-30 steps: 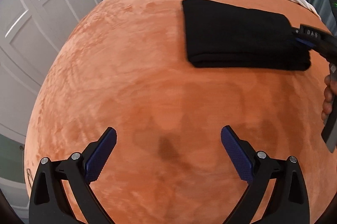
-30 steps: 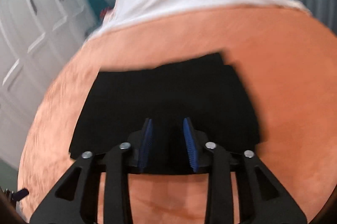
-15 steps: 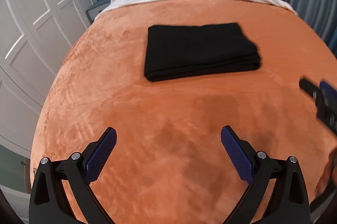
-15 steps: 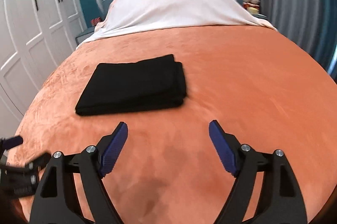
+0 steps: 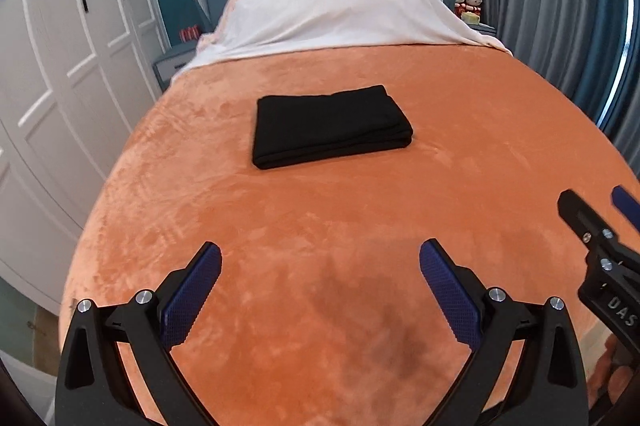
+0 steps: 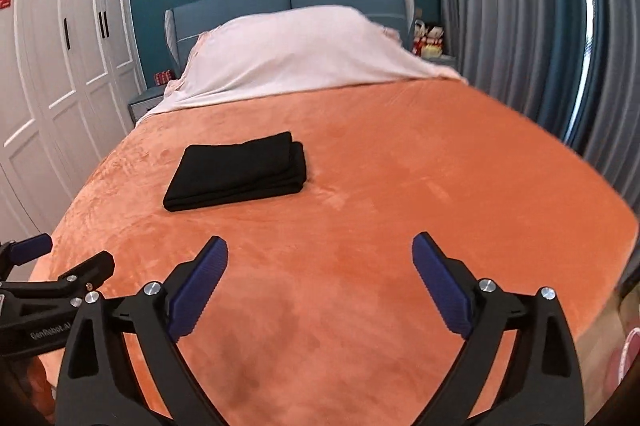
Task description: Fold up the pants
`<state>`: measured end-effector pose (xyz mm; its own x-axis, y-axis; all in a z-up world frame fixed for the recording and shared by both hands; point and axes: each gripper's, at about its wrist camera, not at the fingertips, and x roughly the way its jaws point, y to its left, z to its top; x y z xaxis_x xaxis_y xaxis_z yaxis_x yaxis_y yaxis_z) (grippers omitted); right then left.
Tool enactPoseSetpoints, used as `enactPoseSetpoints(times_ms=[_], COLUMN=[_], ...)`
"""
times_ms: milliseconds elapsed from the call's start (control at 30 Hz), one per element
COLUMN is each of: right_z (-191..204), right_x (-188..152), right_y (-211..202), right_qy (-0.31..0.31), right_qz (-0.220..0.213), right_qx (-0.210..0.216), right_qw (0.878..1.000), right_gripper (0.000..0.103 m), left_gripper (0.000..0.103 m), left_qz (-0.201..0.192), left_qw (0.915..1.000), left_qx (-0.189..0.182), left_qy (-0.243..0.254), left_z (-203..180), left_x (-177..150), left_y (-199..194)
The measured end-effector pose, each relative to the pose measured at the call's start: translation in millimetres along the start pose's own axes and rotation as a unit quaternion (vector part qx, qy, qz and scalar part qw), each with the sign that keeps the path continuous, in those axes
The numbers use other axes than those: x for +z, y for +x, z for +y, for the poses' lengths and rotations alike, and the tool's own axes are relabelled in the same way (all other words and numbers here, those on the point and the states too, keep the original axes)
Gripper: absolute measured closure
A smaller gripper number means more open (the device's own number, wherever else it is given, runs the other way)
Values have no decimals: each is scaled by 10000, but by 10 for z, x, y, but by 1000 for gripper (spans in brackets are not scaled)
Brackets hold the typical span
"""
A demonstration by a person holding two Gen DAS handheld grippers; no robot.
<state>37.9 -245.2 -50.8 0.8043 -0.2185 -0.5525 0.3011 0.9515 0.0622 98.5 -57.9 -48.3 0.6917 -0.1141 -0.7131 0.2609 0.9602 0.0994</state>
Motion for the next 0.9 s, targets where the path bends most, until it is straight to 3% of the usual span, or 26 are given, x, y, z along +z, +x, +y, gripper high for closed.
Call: enactPoseSetpoints(times_ms=[100,300,900], right_z=[14,-3,57], right_x=[-65,-151,-184], right_y=[-197,-433,-669], right_qy=[-60,-68,-161], right_qz=[-56,-41,-21], right_qx=[11,147,307], right_qw=[10000,9999,9994], right_gripper=[9,9,9], left_gripper=[5,5,5], left_qz=[-76,-102,-124], left_qw=[9998,9997,9985], left_qx=[192,1,221], left_qy=[29,-236,-475], left_z=[-37,71,289], left_x=[-103,-225,-310], left_y=[-164,-384,-524])
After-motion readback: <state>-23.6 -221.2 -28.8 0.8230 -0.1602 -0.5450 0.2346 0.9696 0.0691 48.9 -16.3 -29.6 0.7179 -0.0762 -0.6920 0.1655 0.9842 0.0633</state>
